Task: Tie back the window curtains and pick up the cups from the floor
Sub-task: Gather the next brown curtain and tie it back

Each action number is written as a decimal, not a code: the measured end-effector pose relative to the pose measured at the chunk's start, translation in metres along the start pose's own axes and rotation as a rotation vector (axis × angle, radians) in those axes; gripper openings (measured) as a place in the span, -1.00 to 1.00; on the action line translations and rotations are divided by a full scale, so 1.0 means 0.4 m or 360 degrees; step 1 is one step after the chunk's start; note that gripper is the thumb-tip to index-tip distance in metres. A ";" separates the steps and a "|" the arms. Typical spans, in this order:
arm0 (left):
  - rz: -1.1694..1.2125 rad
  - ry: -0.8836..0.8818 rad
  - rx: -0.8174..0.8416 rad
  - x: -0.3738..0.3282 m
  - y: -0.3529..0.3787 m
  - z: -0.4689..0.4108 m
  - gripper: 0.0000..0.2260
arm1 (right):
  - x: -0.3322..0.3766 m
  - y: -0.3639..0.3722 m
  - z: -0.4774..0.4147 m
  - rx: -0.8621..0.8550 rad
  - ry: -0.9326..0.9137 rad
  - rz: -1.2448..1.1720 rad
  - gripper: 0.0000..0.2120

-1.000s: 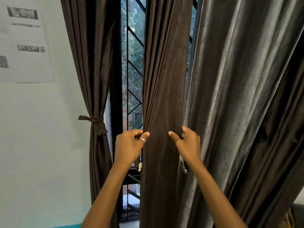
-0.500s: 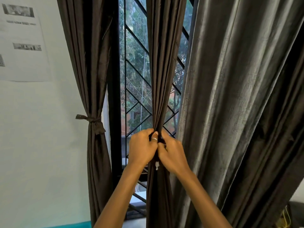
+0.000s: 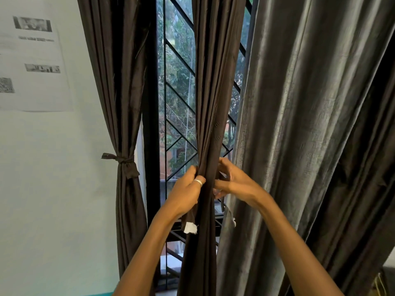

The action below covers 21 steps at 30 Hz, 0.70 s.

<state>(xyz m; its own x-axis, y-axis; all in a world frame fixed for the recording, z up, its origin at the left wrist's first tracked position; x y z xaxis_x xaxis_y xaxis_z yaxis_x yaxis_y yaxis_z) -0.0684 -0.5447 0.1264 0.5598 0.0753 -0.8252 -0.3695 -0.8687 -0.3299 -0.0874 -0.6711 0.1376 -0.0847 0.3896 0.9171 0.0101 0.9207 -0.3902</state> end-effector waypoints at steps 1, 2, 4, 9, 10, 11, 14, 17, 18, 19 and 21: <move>0.0059 -0.0005 0.0020 -0.004 0.002 0.002 -0.75 | 0.010 0.005 0.000 0.0049 0.0001 0.0059 -0.53; 0.0114 -0.0001 0.0041 -0.007 0.003 0.002 -0.73 | 0.017 0.008 0.000 0.0083 0.0004 0.0110 -0.57; 0.0211 0.0043 0.0052 -0.011 0.005 0.003 -0.77 | 0.030 0.007 0.001 0.0071 -0.0015 0.0241 -0.64; -0.0119 0.0145 -0.0003 -0.011 -0.004 0.003 -0.50 | 0.060 -0.004 0.012 -0.0191 -0.0138 0.0819 -0.74; -0.0178 0.0158 -0.0049 -0.017 -0.010 0.003 -0.55 | 0.066 -0.004 0.015 -0.0245 -0.0170 0.0918 -0.79; -0.0231 0.0189 -0.0112 -0.022 -0.019 0.001 -0.64 | 0.070 -0.006 0.017 -0.0293 -0.0196 0.0998 -0.83; -0.0558 0.0249 -0.0338 -0.028 -0.061 -0.004 -0.78 | 0.074 -0.018 0.024 -0.0382 -0.0213 0.1140 -0.75; -0.0645 0.0231 -0.0537 -0.025 -0.098 0.005 -0.68 | 0.070 -0.025 0.031 -0.0287 -0.0146 0.1157 -0.90; -0.0654 0.0231 -0.0590 -0.028 -0.107 0.010 -0.65 | 0.071 -0.027 0.035 -0.0261 -0.0118 0.1167 -0.98; -0.0688 0.0239 -0.0633 -0.030 -0.114 0.012 -0.63 | 0.074 -0.033 0.036 -0.0278 -0.0102 0.1212 -0.87; -0.0783 0.0271 -0.0690 -0.044 -0.121 0.017 -0.64 | 0.083 -0.045 0.038 -0.0364 -0.0077 0.1335 -0.70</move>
<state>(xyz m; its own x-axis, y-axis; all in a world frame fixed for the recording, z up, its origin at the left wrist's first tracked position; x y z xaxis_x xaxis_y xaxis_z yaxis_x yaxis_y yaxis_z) -0.0654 -0.5008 0.1540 0.7088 0.4651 -0.5303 0.2695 -0.8734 -0.4058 -0.1054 -0.6749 0.1738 -0.0018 0.9448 0.3275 0.2878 0.3142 -0.9047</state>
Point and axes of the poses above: each hand's wrist, its own z-axis away from the middle knuckle, its own y-axis out of the palm, x = y × z, the point moved 9 cm from there along -z, towards the middle knuckle, and after that the axes turned 11 degrees about y, right-handed, at the moved point
